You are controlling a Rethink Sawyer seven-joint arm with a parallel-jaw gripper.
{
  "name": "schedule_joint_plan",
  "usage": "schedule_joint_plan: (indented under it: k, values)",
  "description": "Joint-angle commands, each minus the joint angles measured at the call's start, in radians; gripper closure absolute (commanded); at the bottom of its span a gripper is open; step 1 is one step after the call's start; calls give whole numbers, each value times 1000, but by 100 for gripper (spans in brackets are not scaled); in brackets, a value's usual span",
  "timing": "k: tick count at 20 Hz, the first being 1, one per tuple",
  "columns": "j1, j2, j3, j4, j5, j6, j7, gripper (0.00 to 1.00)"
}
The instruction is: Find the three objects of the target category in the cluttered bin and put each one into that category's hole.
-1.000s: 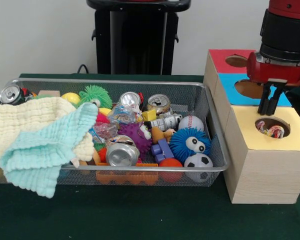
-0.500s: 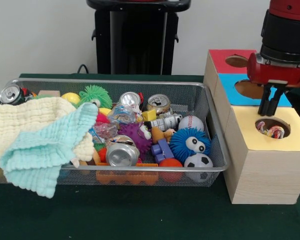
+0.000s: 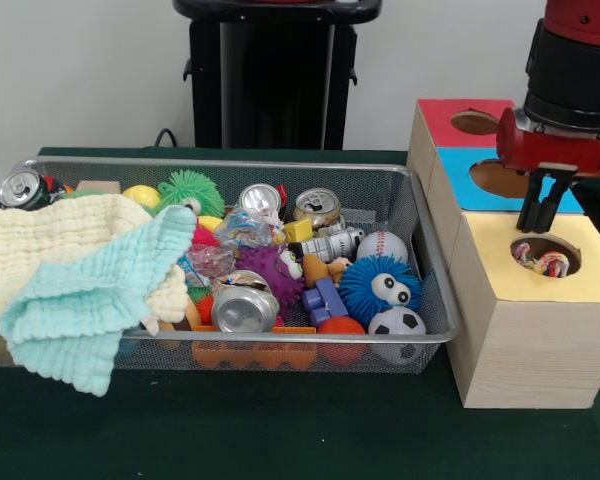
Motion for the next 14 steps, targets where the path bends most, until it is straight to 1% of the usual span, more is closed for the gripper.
schedule_joint_plan:
  k: [1, 8, 11, 14]
  values:
    - [-79, 301, 139, -123, 10, -341, 173, 100]
    - [-97, 303, 153, -157, -6, -283, 138, 100]
    - [-95, 298, 141, -180, -8, -217, 137, 100]
    - [-112, 260, 158, -164, -9, -154, 107, 100]
